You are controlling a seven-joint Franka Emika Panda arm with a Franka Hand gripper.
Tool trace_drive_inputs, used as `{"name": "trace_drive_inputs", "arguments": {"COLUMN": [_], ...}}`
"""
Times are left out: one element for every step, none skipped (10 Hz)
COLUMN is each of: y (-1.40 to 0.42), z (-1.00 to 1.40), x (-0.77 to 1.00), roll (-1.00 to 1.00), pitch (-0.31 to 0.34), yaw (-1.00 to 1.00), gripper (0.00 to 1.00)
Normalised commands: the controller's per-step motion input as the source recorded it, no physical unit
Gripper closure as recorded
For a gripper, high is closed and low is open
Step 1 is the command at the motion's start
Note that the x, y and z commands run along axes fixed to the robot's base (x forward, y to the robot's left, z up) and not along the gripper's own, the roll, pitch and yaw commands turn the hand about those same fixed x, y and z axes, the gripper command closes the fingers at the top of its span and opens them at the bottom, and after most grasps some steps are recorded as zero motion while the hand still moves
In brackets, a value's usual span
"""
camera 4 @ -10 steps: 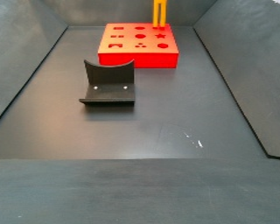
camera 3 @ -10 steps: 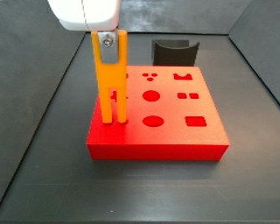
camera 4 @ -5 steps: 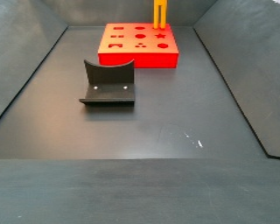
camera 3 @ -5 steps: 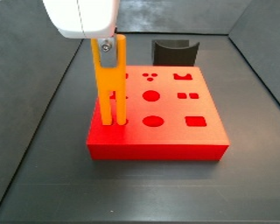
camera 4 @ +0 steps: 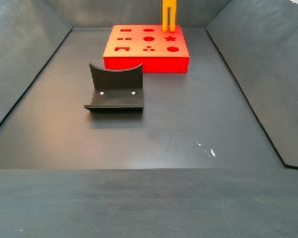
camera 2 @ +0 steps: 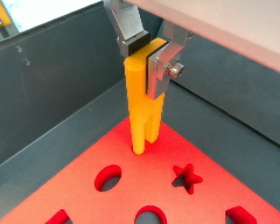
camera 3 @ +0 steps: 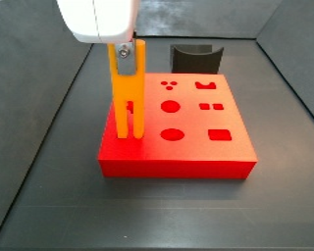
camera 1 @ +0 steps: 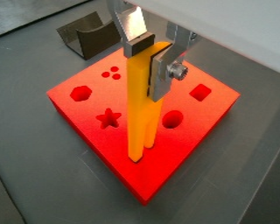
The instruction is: Insert the square-circle object.
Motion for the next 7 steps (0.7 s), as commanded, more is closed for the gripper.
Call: {"name": "trace_drive_inputs", "arguments": {"y": [0.00, 0.00, 0.00, 0.00, 0.00, 0.00, 0.00], "z": [0.00, -0.22, -0.49, -0.59, -0.52, -0.44, -0.39], "x": [0.02, 0.02, 0.00, 0.00, 0.02, 0.02, 0.02], "roll": [0.00, 0.00, 0.00, 0.04, 0.07, 0.07, 0.11], "pitch": [0.000, 0.000, -0.050, -0.059, -0.020, 0.000, 0.000], "yaw": [0.00, -0.10, -0.12, -0.07, -0.09, -0.09, -0.07], "gripper": [1.00, 1.00, 1.00, 1.00, 1.00, 1.00, 1.00]}}
